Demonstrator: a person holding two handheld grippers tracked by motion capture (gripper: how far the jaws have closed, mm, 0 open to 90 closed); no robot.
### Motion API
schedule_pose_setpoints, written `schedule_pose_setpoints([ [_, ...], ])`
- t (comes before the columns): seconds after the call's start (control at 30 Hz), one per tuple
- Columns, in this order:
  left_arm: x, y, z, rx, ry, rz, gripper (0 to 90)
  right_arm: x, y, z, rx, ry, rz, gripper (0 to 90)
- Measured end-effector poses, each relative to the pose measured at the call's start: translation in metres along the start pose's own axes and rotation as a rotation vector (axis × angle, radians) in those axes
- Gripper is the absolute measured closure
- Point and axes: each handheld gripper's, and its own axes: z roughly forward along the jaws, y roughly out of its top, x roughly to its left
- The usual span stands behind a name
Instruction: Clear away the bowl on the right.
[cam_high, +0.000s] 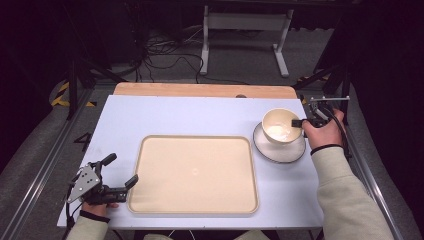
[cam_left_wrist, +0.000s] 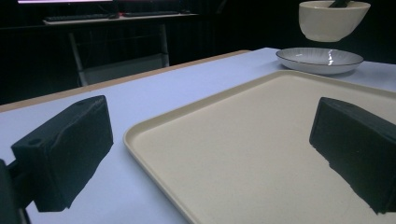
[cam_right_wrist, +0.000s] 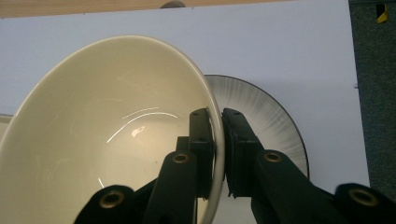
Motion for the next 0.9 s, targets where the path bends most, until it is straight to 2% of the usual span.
schedule_pose_setpoints([
  [0.13,0.000,0.000,0.000,-0.001,0.001,0.001,0.2,0.007,0.001,-0.003,0.003,0.000,-0.018,82.8],
  [0.47,0.000,0.000,0.000,-0.001,0.000,0.001,0.3,0.033,-0.001,-0.006,0.020,0.044,-0.059,82.8],
  [0.57,0.000,0.000,0.000,-0.001,0.000,0.001,0.2,0.046,-0.001,-0.007,0.027,0.064,-0.076,82.8],
  [0.77,0.000,0.000,0.000,-0.001,-0.001,0.003,0.2,0.061,-0.002,-0.008,0.047,0.097,-0.089,82.8],
  [0.9,0.000,0.000,0.000,-0.003,-0.001,0.003,0.2,0.076,-0.002,-0.008,0.053,0.119,-0.122,82.8],
])
